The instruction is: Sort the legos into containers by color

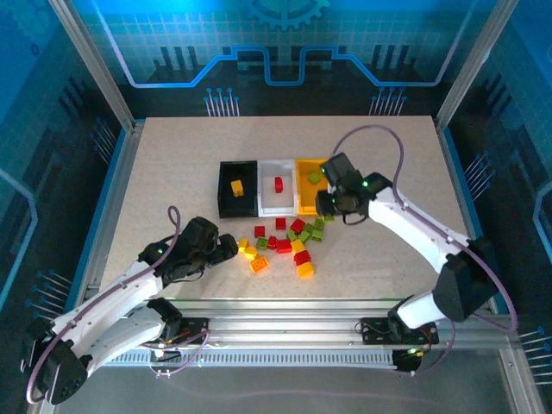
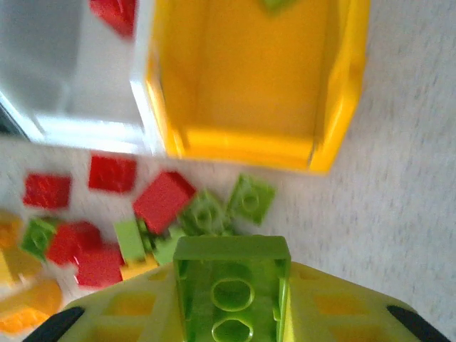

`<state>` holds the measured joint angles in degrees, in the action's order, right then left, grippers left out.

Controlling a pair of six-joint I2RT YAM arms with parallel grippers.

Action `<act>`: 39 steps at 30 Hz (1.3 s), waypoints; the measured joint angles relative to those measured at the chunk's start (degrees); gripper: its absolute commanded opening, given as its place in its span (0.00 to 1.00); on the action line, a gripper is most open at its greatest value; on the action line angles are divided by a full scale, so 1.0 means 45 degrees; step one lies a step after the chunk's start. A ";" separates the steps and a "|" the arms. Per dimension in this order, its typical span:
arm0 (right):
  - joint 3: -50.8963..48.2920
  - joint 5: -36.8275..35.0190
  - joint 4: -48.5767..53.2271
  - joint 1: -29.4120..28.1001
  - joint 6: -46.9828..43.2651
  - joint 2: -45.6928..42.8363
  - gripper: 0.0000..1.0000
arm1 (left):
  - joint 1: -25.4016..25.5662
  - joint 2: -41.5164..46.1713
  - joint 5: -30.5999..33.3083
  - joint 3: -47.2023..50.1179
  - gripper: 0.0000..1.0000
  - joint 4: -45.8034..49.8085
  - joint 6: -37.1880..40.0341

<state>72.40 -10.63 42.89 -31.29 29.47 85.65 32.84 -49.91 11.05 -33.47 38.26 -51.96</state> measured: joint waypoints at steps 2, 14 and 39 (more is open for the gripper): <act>0.1112 -0.0248 -0.0155 0.0277 -0.0044 0.1054 0.34 | 0.0000 -0.0044 -0.0049 -0.0049 0.99 0.0005 0.0019; 0.5464 -0.0971 0.0267 0.1535 0.0194 0.6528 0.51 | 0.0000 -0.0379 -0.0214 -0.0471 0.99 0.0019 0.0627; 0.1583 0.0005 -0.0597 0.1297 0.0801 0.2837 0.67 | 0.3784 -0.6528 -0.0695 -0.2482 0.87 -0.1622 0.2375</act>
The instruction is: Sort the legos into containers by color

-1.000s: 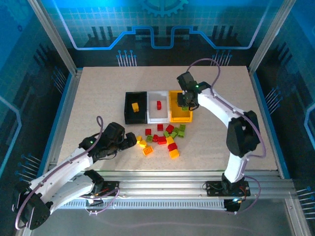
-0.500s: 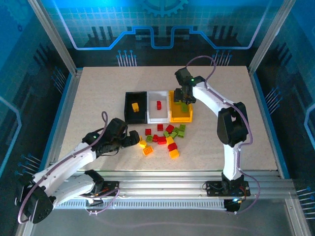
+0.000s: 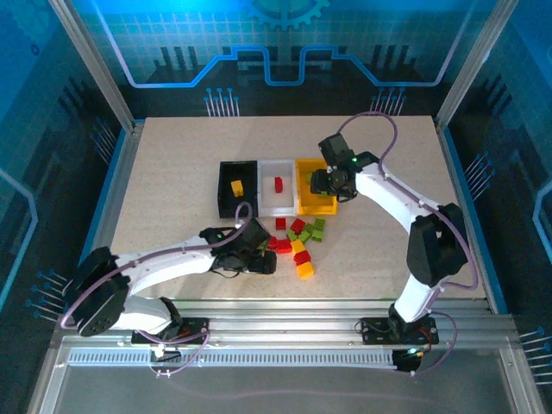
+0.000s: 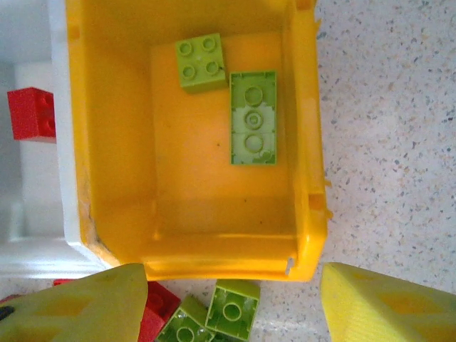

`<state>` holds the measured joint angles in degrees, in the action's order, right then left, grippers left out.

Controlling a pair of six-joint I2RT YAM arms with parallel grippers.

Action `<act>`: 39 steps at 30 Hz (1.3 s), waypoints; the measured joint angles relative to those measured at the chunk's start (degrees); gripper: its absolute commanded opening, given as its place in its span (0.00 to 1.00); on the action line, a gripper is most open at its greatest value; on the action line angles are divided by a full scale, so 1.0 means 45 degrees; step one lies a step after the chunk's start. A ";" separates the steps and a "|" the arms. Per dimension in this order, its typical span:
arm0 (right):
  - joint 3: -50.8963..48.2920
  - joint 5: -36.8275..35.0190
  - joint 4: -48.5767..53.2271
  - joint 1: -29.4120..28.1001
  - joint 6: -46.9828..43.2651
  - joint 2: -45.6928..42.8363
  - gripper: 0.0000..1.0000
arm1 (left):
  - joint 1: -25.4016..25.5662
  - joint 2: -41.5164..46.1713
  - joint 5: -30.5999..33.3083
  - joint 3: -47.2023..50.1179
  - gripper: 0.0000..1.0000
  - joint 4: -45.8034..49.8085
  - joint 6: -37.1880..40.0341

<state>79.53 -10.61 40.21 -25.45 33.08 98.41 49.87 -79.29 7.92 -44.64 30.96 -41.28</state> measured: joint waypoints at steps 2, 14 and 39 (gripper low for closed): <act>-0.0291 0.0063 -0.0107 0.0005 0.0034 -0.0209 0.67 | 0.0277 -0.0699 0.0447 -0.0272 0.87 0.0000 0.0199; -0.1069 0.0248 -0.0447 0.0321 0.0083 -0.0826 0.67 | 0.1185 -0.2739 0.2482 -0.0792 0.68 -0.0291 0.0889; -0.1486 0.0481 -0.0617 0.0437 0.0325 -0.1258 0.67 | -0.0053 0.1472 0.3211 -0.0840 0.36 0.0476 0.0563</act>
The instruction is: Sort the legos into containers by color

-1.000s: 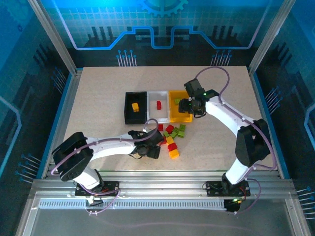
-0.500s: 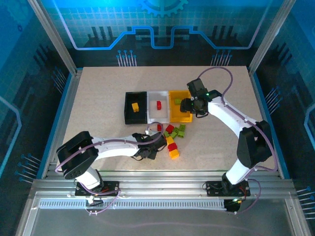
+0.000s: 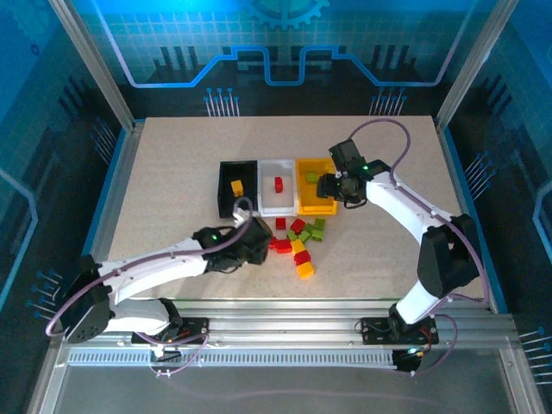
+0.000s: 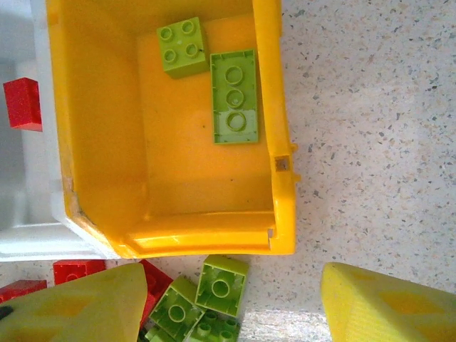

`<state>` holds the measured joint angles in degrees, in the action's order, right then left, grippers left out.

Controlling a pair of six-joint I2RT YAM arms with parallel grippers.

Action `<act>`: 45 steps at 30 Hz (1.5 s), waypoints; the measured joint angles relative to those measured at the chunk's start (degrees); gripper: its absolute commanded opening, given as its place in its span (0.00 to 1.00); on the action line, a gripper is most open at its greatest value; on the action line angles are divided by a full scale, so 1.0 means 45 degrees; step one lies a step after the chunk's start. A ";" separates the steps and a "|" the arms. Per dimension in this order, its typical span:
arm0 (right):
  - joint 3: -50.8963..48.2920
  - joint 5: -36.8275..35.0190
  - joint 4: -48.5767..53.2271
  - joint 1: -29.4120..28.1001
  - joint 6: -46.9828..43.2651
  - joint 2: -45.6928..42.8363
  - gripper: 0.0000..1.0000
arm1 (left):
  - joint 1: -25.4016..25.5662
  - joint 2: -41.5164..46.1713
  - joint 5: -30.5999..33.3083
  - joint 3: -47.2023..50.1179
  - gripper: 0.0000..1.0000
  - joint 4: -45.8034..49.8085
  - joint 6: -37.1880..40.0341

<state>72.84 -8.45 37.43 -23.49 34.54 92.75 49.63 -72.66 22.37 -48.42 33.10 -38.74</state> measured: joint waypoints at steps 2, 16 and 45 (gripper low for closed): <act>-0.0083 0.0034 -0.0005 0.0005 0.0010 -0.0092 0.67 | -0.1287 -0.0068 -0.0034 -0.0476 0.36 0.0019 0.0272; -0.1224 0.0287 0.0087 0.0010 0.0087 -0.1554 0.67 | -0.5406 -0.5809 -0.0262 -0.6207 0.37 -0.0364 0.1613; -0.4809 0.1923 0.0277 -0.4843 -0.0505 -0.2691 0.78 | -0.3657 -0.1515 -0.1540 -0.4760 0.99 -0.0471 0.1020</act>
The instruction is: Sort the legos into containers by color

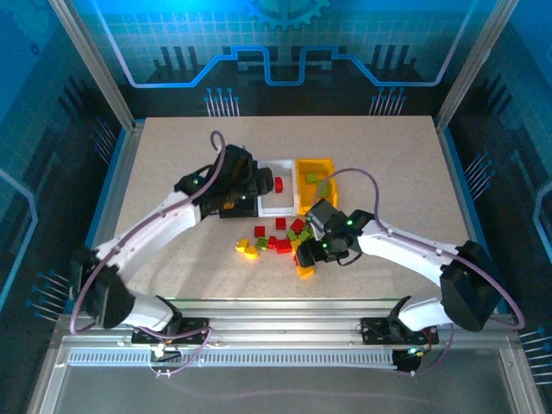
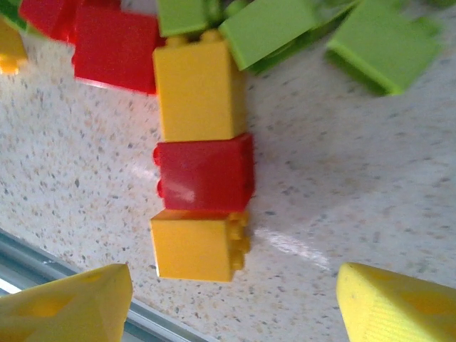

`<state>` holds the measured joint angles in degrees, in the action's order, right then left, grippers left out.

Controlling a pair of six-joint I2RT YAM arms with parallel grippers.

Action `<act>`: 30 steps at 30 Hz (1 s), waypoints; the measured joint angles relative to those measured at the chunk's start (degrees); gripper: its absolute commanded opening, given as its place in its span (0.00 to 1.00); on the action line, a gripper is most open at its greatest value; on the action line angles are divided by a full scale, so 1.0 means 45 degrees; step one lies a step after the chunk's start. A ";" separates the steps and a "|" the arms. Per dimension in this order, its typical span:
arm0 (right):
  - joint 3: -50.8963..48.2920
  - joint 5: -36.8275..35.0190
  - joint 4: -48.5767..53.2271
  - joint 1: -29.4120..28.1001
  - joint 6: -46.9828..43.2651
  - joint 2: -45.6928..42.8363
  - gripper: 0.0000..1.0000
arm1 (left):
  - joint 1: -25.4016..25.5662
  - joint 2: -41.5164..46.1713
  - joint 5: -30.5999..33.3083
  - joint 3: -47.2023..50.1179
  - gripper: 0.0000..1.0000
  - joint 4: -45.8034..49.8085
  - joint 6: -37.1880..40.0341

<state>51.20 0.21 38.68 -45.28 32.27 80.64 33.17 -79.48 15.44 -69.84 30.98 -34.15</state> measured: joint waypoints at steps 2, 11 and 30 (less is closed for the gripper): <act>0.0000 -0.0141 -0.0141 -0.0539 0.0068 0.0515 0.78 | 0.0398 0.1030 -0.0034 0.1059 0.99 -0.0034 -0.0267; 0.0015 -0.0894 -0.0597 -0.1603 0.0491 0.2783 0.70 | 0.0500 0.5382 0.0214 0.5163 0.99 0.1044 -0.1802; 0.1151 -0.0865 -0.0029 -0.2006 -0.0267 0.0661 0.40 | 0.0500 0.7669 0.1001 0.7286 0.99 0.2200 -0.3245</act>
<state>56.38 -3.68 38.54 -54.30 31.07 83.61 35.42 -44.97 19.94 -37.06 40.88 -48.75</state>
